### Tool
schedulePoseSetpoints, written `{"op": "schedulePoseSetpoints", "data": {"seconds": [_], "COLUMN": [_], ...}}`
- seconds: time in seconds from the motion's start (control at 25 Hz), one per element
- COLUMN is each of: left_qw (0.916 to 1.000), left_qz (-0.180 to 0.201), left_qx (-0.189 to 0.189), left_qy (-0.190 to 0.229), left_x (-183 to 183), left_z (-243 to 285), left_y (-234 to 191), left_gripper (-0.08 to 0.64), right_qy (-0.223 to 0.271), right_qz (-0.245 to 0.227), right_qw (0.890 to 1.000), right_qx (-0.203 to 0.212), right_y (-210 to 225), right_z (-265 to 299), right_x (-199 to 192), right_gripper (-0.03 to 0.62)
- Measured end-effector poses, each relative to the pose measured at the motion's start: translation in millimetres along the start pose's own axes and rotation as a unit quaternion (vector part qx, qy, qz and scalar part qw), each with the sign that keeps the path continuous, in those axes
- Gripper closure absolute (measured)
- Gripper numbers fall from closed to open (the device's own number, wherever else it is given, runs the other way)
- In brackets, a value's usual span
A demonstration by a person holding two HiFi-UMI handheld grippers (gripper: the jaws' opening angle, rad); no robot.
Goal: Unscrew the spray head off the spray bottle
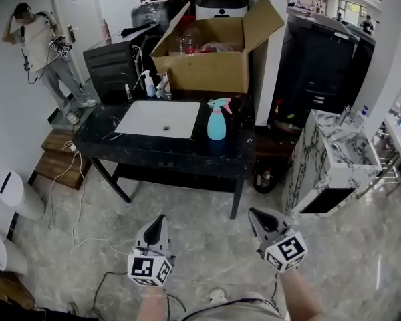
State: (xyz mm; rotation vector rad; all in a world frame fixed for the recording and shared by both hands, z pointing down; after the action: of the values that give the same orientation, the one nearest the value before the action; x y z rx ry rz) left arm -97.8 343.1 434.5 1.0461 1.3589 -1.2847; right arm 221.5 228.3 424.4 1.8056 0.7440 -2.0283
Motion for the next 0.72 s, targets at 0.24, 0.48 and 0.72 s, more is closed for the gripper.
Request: {"op": "schedulePoseSetpoints", "data": {"seconds": [0.24, 0.48, 0.72], "left_qw": [0.9998, 0.9996, 0.9997], "left_qz": [-0.009, -0.021, -0.017], "left_qx": [-0.018, -0.012, -0.006], "left_qy": [-0.009, -0.015, -0.016], "left_x": [-3, -10, -8], "left_z": [20, 39, 77], "left_y": [-4, -15, -29], "left_gripper": [0.555, 0.555, 0.555], "right_qy": [-0.001, -0.009, 0.002], "right_qz": [0.007, -0.003, -0.002], "right_qw": [1.000, 1.000, 1.000], "right_qx": [-0.006, 0.009, 0.021], "right_y": [6, 22, 52], "right_z": [17, 43, 85], "right_x": [3, -2, -5], "right_gripper": [0.589, 0.589, 0.589]}}
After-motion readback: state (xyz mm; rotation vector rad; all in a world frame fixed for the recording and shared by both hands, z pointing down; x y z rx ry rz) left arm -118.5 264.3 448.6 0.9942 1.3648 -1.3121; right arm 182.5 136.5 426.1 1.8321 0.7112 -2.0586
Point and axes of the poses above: the fingertips, and each gripper's own axes: z forward along the fingers, y to its right, x out of its top, the point moved 10 cm from there along -z, backward along the fingers, and after that the axes turned 7 degrees about -z, right-handed, at the moved point
